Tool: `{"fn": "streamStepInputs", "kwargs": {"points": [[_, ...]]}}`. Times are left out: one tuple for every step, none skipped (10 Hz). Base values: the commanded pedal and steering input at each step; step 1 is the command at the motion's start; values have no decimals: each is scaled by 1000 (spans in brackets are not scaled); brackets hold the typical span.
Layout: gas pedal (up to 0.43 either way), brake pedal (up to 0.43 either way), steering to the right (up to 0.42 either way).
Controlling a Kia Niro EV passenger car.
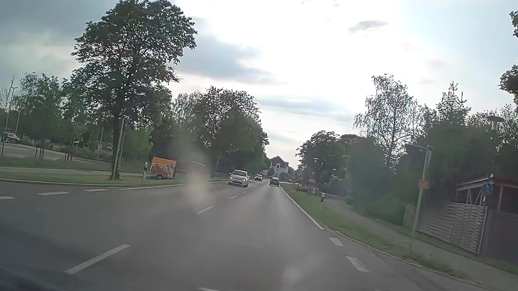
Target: Follow the waypoints while adhering to traffic rules and regulations
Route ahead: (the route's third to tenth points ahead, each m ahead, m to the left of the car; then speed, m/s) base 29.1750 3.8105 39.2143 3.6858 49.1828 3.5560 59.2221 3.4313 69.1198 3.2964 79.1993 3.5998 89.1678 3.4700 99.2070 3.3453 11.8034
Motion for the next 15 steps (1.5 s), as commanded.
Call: {"fn": "streamStepInputs", "kwargs": {"points": [[189, 0, 0], [177, 0, 0], [177, 0, 0], [177, 0, 0], [169, 0, 0], [169, 0, 0], [169, 0, 0], [169, 0, 0], [157, 0, 1], [157, 0, 1], [157, 0, 1], [157, 0, 1], [157, 0, 1], [157, 0, 1], [157, 0, 1]]}}
